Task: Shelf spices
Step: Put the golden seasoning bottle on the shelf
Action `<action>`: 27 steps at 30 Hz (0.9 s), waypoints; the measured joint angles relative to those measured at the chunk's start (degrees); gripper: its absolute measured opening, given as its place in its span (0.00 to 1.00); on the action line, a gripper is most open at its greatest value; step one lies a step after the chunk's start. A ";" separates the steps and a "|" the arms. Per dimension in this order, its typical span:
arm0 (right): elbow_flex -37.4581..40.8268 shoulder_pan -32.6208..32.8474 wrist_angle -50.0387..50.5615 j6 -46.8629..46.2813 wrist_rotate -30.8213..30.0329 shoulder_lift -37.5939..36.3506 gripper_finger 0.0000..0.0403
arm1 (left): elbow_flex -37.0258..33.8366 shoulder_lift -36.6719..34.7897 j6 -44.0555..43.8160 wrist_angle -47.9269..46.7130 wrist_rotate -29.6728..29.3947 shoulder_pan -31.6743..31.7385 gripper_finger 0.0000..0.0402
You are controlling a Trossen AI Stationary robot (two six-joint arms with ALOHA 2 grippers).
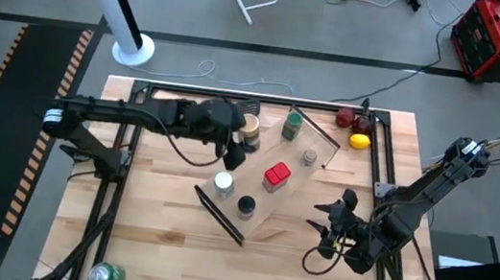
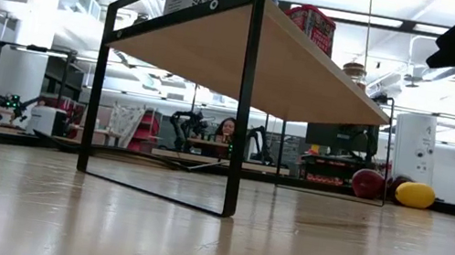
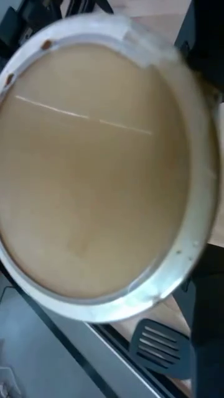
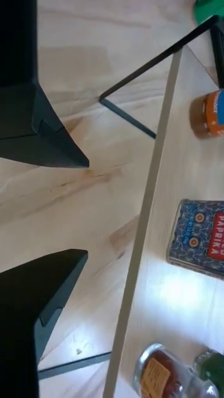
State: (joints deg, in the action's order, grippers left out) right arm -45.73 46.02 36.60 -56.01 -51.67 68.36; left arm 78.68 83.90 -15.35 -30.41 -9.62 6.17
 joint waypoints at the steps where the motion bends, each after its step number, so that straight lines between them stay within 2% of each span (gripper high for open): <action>1: 0.23 0.00 -0.42 0.00 -0.01 0.00 0.50 | 1.00 0.88 0.03 -0.42 -0.43 -0.57 0.66; 10: 0.36 0.02 -1.25 0.07 -0.40 0.00 0.50 | 9.24 7.57 -0.21 -4.93 -3.27 -3.24 0.66; 16: 0.36 0.45 -1.56 0.12 -0.42 0.00 0.50 | 8.80 9.29 -1.88 -6.53 -7.71 -3.86 0.66; 27: 0.36 0.61 -1.58 0.51 -0.44 0.00 0.50 | 8.39 10.10 -6.43 -6.12 -7.82 -4.83 0.66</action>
State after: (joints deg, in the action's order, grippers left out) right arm -45.36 46.63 35.03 -55.51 -52.11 68.36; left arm 87.07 94.00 -21.78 -36.53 -17.43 1.34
